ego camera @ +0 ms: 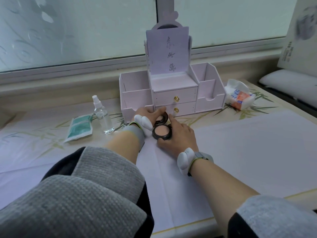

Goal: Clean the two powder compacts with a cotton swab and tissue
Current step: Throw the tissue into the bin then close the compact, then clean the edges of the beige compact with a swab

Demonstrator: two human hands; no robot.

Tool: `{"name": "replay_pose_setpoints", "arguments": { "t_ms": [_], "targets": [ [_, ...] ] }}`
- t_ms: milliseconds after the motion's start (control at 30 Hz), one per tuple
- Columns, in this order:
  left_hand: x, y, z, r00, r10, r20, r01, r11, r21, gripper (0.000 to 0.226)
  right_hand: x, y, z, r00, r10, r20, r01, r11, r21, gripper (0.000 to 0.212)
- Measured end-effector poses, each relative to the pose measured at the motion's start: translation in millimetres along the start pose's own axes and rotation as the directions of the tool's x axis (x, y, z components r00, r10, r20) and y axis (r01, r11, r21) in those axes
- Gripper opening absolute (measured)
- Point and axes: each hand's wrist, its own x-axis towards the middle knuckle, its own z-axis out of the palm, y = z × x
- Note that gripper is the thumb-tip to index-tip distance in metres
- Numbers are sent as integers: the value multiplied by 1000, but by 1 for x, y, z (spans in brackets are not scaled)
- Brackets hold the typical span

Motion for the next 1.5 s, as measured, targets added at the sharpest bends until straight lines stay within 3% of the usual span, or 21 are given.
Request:
{"name": "replay_pose_setpoints", "arguments": {
  "t_ms": [167,300,400,767,1033,1200,1333,1500],
  "targets": [
    [6,-15,-7,994,43,-101,-43,999,9,47,2,2,3,1000,-11,-9,11,1000,0,91],
    [5,-14,-12,990,58,-127,-43,992,117,18,3,4,5,1000,-4,15,4,1000,-25,90],
    [4,-11,-11,986,79,-149,-56,987,152,11,3,5,6,1000,-4,19,5,1000,-27,86],
    [-2,-7,-7,975,91,-203,-44,973,225,21,5,7,11,1000,-7,16,8,999,-52,77],
    [-48,-15,-6,948,224,-228,-174,960,217,18,-3,-10,5,997,61,37,-59,997,-45,67],
    [-65,-29,-32,947,208,-245,-157,965,212,16,-7,-17,5,998,57,21,-55,996,-75,81],
    [-80,-48,-59,913,184,-365,-111,971,210,14,-16,-58,0,973,-74,-217,68,997,-37,32],
    [-99,-70,-89,924,108,-366,-59,988,144,10,-29,-122,18,970,-217,-108,218,976,-7,24]
  ]
}}
